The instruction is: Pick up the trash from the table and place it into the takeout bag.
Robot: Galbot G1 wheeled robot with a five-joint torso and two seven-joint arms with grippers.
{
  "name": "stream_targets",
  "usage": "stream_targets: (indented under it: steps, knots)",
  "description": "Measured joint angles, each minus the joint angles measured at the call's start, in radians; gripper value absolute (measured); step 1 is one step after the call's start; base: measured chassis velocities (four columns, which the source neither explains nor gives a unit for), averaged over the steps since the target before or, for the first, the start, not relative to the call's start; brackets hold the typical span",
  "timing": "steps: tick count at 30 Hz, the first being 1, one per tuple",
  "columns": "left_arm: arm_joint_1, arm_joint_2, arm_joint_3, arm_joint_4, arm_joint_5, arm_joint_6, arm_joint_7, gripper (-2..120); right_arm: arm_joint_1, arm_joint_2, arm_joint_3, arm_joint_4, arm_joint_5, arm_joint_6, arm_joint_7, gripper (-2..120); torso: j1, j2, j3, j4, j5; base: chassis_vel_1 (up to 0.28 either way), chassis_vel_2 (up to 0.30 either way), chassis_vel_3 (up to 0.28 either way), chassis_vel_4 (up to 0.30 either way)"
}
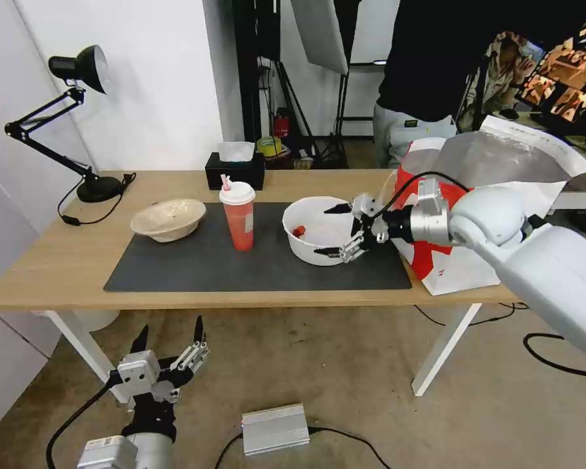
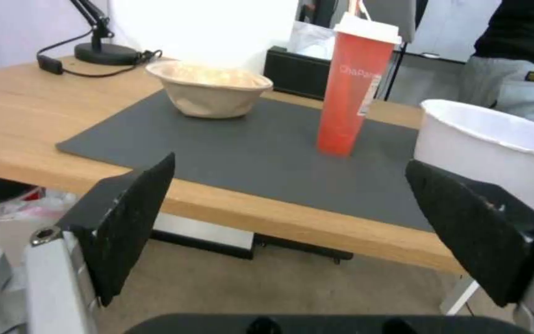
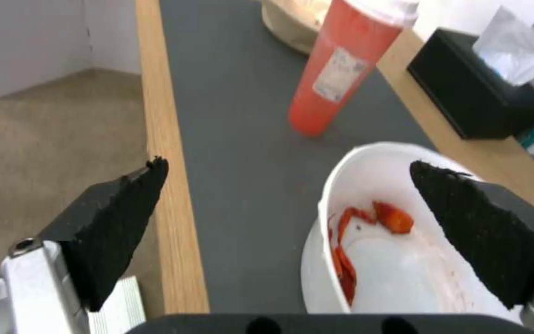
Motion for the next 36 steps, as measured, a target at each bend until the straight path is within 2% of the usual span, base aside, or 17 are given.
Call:
stream_targets:
  steps: [21,36]
  knots:
    - [-0.002,-0.001,0.009,0.015,0.000,-0.025,0.000,100,0.075,0.035,-0.071,-0.133,-0.015,-0.022,-0.035,100,0.000,0.000,0.000,0.0000,0.0000,0.000,0.000,0.000,0.000]
    - [0.001,-0.001,0.009,0.008,0.000,-0.029,0.000,100,0.138,0.040,-0.129,-0.171,-0.041,-0.007,-0.069,100,0.000,0.000,0.000,0.0000,0.0000,0.000,0.000,0.000,0.000]
